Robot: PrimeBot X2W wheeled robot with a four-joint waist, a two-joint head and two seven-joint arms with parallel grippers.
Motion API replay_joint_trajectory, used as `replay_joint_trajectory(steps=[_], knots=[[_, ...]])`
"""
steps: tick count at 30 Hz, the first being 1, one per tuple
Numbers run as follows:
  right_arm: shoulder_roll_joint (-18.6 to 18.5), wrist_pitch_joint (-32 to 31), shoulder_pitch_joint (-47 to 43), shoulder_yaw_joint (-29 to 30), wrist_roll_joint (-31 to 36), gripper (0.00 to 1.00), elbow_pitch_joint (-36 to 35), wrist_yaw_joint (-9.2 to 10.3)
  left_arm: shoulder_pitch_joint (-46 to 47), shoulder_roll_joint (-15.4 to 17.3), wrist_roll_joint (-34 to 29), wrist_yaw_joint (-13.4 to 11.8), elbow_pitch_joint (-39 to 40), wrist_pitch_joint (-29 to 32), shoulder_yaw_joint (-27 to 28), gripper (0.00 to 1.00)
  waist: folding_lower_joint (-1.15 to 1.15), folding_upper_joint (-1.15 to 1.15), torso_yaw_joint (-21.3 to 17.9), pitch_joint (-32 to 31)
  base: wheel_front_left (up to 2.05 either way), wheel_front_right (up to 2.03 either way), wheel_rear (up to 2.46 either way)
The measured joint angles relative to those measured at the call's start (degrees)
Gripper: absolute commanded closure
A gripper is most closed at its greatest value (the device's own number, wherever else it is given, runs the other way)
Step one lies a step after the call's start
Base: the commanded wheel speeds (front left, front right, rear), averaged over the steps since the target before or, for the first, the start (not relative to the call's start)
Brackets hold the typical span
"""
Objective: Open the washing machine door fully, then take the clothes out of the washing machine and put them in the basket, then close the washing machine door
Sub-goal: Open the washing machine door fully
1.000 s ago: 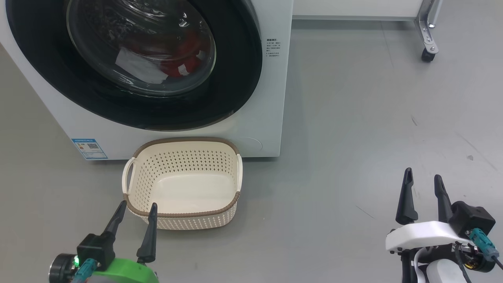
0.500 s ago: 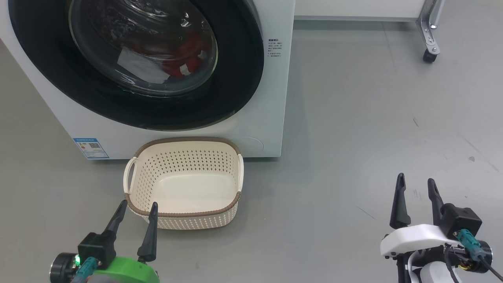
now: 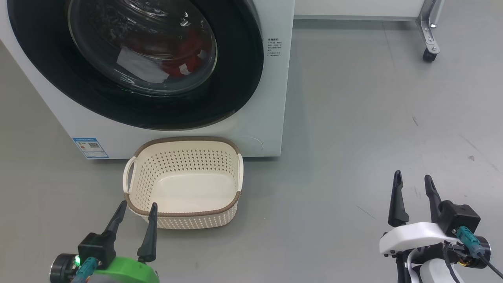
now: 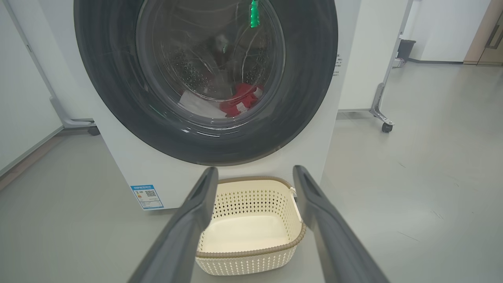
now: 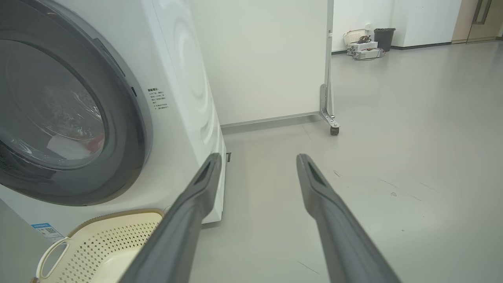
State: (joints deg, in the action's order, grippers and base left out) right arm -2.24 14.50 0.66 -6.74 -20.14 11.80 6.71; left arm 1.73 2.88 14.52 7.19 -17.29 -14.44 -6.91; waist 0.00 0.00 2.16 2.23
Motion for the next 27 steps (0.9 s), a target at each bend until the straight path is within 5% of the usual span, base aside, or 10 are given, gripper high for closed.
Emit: replay_joint_trajectory(steps=[16,17,18,27], knots=[[-0.02,0.00,0.15,-0.16,-0.01,0.00,0.27,0.02,0.09,-0.11,-0.19,0.00,-0.54,0.00,0.07,0.00,0.00,0.00,0.17,0.27,0.00,0.00,0.00],[-0.02,0.00,0.22,-0.19,-0.01,0.42,0.29,0.02,0.09,-0.12,-0.19,0.00,-0.56,0.00,0.07,0.00,0.00,0.00,0.20,0.28,0.00,0.00,0.00],[-0.02,0.00,0.22,-0.19,-0.01,1.00,0.29,0.02,0.09,-0.12,-0.19,0.00,-0.56,0.00,0.07,0.00,0.00,0.00,0.20,0.28,0.00,0.00,0.00],[-0.03,0.00,0.53,0.13,-4.59,1.00,-0.79,0.02,0.49,-0.18,-0.19,0.00,-0.57,0.00,-0.03,0.00,0.00,0.00,0.82,1.09,0.00,0.00,0.00]])
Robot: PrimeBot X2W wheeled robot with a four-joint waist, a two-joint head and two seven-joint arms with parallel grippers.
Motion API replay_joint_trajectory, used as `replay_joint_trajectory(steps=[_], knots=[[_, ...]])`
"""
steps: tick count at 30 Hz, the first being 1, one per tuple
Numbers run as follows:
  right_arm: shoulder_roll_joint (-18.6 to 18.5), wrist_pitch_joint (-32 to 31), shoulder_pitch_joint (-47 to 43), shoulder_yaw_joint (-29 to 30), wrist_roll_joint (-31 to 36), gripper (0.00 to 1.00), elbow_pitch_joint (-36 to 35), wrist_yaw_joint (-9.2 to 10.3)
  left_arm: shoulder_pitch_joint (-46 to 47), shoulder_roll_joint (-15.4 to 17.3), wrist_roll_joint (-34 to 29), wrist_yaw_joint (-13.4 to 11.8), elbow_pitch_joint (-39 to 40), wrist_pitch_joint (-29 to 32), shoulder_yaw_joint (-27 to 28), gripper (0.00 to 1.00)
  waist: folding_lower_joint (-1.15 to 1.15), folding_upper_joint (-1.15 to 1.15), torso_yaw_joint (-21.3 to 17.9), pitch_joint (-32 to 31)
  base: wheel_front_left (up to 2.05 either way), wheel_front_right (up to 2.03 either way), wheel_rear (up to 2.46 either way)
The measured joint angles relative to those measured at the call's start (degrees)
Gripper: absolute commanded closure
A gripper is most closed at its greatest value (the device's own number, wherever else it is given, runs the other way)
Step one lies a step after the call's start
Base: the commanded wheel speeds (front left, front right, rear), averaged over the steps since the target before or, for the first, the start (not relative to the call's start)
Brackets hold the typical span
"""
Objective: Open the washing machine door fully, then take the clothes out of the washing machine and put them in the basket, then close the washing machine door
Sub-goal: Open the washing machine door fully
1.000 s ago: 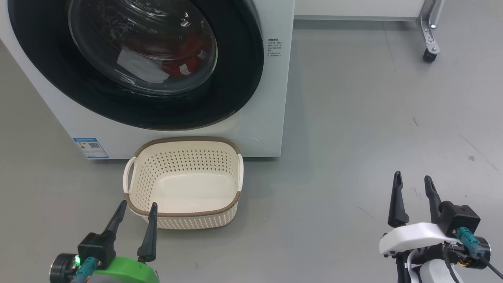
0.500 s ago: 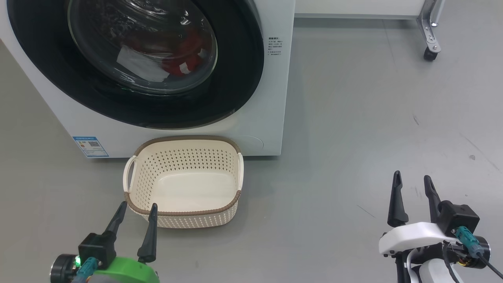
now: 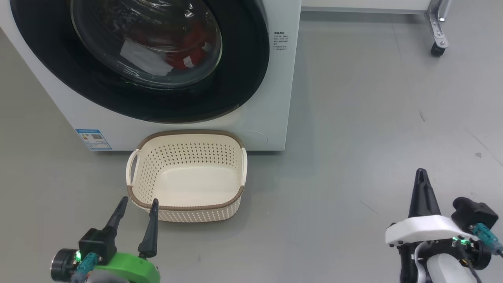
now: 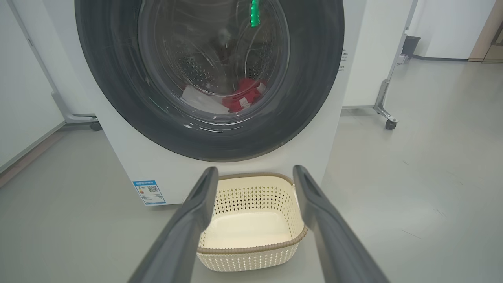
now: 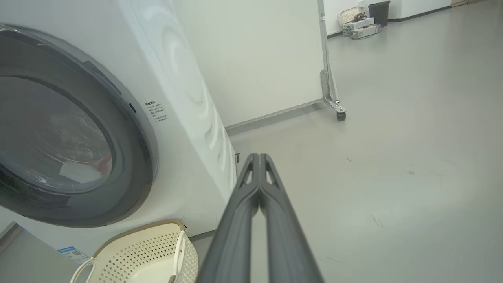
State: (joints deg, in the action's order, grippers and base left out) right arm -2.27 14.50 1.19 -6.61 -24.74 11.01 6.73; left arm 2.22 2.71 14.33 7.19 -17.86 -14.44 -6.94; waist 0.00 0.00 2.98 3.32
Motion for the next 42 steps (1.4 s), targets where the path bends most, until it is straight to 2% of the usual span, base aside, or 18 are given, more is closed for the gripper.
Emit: replay_joint_trajectory(steps=[7,10,18,23,31,42], knots=[[0.00,0.00,1.79,1.75,-18.12,1.00,-1.93,-0.13,1.24,-0.04,0.01,0.00,0.16,0.00,-0.51,0.00,0.00,0.00,0.83,1.74,0.00,0.00,0.00],[-0.05,0.00,3.66,3.14,-28.47,1.00,-2.70,-0.64,1.90,-0.07,0.03,0.00,0.35,0.00,-1.15,0.00,0.00,0.00,1.49,2.81,0.00,0.00,0.00],[-0.07,-2.63,9.39,6.38,-45.55,1.00,-3.60,-0.69,3.81,-0.15,0.37,0.00,0.90,0.00,-2.64,0.00,0.00,0.00,3.27,5.56,0.00,0.00,0.00],[-0.13,-4.74,14.33,8.22,-48.96,1.00,-4.27,-0.53,5.27,-0.18,0.81,0.00,1.22,0.00,-3.58,0.00,0.00,0.00,4.71,7.63,0.00,0.00,0.00],[-0.47,-9.24,22.15,9.34,-50.29,1.00,-5.14,0.00,7.51,-0.25,1.82,0.00,1.56,0.00,-4.86,0.00,0.00,0.00,7.46,10.96,0.00,0.00,0.00],[-4.22,-16.94,33.27,7.21,-50.21,1.00,-4.77,0.51,9.98,-0.34,2.82,0.00,2.08,0.00,-6.13,0.00,0.00,0.00,10.90,15.62,0.00,0.00,0.00]])
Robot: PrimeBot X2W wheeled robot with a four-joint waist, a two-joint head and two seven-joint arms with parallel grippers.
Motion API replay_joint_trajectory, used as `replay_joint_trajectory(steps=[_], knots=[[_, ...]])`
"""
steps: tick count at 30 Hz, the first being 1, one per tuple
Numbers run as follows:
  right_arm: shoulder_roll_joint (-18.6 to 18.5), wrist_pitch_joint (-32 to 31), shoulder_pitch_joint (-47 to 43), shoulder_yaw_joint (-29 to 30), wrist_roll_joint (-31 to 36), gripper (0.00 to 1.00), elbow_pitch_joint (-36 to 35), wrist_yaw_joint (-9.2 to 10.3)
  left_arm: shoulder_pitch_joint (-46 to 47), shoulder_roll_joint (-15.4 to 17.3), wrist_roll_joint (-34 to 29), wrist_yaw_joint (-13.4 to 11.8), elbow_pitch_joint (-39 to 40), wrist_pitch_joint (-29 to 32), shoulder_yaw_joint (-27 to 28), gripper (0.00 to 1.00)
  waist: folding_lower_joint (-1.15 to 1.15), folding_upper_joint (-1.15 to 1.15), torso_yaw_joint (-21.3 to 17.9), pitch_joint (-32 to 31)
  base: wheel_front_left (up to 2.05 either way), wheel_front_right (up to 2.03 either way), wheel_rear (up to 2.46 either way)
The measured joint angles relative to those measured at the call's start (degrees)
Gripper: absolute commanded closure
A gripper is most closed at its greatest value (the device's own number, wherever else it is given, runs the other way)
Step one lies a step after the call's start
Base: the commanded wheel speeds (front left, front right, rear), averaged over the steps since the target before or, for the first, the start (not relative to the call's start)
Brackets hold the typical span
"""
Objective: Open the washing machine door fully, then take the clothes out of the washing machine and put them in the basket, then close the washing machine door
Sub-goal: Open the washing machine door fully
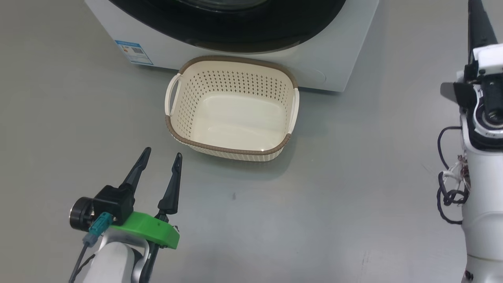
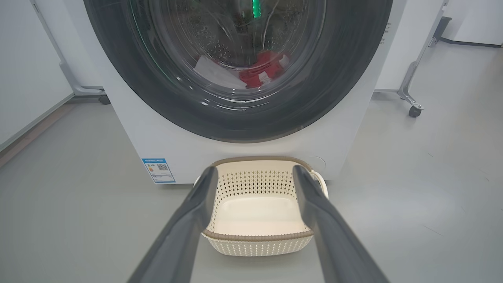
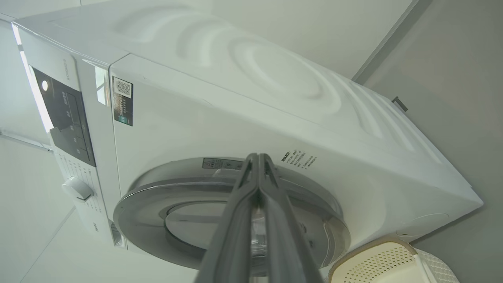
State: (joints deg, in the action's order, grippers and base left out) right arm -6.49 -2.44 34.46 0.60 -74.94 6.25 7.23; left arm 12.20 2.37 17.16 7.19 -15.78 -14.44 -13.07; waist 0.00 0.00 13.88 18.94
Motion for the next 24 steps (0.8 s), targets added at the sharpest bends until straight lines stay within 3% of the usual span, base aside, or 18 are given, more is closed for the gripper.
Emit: replay_joint_trajectory(steps=[12,24], knots=[[-2.22,-8.59,11.18,-0.21,-0.26,1.00,7.45,0.01,2.73,-0.01,2.02,0.01,0.23,0.00,-0.65,0.00,0.00,0.00,2.84,5.07,0.00,0.00,0.00],[-1.04,-15.53,23.53,1.90,-4.26,1.00,16.74,0.07,4.14,-0.02,2.87,0.01,0.18,0.00,-1.81,0.00,0.00,0.00,4.72,8.57,0.00,0.00,0.00]])
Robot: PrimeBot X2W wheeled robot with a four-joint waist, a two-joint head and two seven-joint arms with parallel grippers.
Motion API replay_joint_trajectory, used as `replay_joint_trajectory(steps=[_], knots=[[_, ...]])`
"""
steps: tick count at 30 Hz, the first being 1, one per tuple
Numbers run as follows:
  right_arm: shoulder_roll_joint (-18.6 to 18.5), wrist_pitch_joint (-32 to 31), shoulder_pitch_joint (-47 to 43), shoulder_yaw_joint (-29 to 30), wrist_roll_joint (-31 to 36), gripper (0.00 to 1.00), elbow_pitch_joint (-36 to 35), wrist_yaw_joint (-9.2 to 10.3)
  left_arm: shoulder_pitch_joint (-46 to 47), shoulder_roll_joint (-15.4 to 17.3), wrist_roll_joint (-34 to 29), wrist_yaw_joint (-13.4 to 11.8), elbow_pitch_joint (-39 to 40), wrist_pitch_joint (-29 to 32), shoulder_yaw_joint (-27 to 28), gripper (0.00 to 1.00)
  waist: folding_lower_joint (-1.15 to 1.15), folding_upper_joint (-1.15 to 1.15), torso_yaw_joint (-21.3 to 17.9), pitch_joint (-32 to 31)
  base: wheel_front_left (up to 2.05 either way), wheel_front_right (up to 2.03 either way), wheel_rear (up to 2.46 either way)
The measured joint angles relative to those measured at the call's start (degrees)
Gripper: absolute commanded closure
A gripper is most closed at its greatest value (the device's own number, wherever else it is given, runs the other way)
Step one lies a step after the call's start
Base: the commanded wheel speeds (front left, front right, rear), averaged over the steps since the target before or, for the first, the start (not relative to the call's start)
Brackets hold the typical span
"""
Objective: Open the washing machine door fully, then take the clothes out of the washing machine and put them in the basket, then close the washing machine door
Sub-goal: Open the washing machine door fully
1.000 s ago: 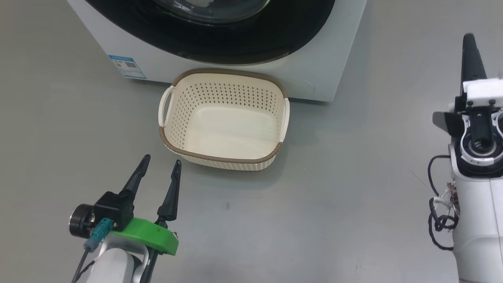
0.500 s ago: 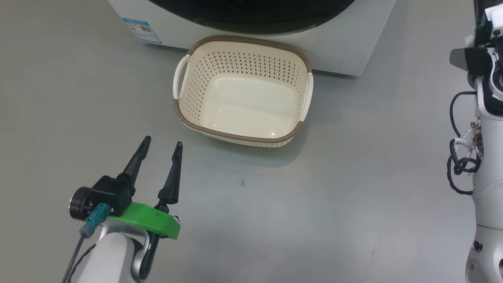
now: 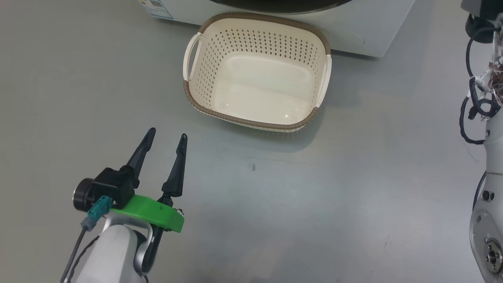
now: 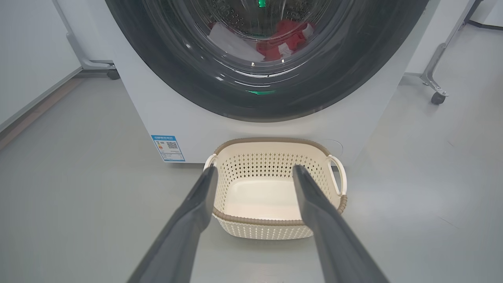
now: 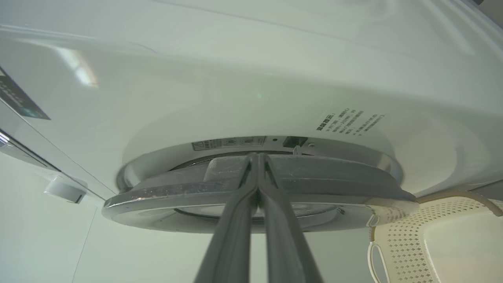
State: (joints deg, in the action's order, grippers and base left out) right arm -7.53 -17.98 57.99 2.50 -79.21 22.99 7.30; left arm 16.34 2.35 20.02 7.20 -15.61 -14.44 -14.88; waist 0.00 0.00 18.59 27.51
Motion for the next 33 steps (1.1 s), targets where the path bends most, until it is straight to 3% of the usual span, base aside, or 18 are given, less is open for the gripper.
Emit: replay_joint_trajectory(steps=[15,33], knots=[[-0.26,-4.87,12.42,1.24,-0.59,1.00,11.67,0.00,1.67,-0.25,1.74,0.00,-0.70,0.00,-1.47,0.00,0.00,0.00,3.16,2.63,0.00,0.00,0.00],[-0.55,-8.45,20.36,1.48,-0.62,1.00,23.16,0.00,1.86,-0.44,2.15,0.00,-1.20,0.00,-0.92,0.00,0.00,0.00,4.73,3.40,0.00,0.00,0.00]])
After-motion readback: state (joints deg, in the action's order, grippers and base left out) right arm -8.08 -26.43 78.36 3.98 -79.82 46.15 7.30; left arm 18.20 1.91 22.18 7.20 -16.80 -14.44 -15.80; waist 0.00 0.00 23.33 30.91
